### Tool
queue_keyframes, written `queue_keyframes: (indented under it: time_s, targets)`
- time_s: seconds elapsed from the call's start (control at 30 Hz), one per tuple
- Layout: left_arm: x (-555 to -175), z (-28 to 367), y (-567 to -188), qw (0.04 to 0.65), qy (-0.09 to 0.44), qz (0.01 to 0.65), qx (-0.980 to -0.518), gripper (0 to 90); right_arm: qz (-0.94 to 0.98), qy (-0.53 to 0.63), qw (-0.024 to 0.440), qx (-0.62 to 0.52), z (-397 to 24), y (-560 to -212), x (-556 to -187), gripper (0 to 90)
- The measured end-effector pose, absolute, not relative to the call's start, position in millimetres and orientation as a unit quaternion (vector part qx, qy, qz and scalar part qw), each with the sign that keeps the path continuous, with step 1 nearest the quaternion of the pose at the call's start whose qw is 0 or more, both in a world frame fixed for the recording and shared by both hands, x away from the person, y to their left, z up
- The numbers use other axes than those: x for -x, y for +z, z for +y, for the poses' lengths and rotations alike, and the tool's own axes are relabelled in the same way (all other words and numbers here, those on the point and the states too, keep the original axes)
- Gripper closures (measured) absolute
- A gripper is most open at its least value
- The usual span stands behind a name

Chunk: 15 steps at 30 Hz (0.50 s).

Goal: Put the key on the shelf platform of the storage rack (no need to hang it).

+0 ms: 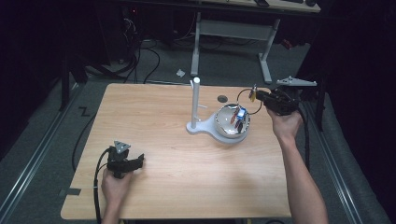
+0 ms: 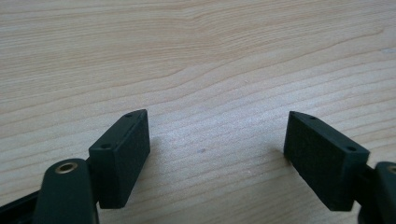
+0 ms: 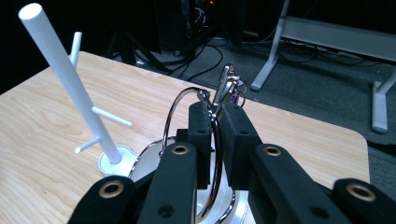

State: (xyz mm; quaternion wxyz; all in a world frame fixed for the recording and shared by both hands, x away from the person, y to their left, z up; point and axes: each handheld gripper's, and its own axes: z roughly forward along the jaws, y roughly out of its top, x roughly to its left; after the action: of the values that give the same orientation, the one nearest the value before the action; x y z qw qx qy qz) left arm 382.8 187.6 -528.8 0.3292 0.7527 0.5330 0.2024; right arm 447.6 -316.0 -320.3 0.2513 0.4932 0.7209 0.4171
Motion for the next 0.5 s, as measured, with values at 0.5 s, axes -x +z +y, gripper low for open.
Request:
queue_keyframes:
  time_s: [0.5]
  targets:
    - [-383, 188, -529, 0.329, 0.202, 0.533, -0.753, 23.0, 0.719, 0.414, 0.239, -0.504, -307, -346, -454, 83.5]
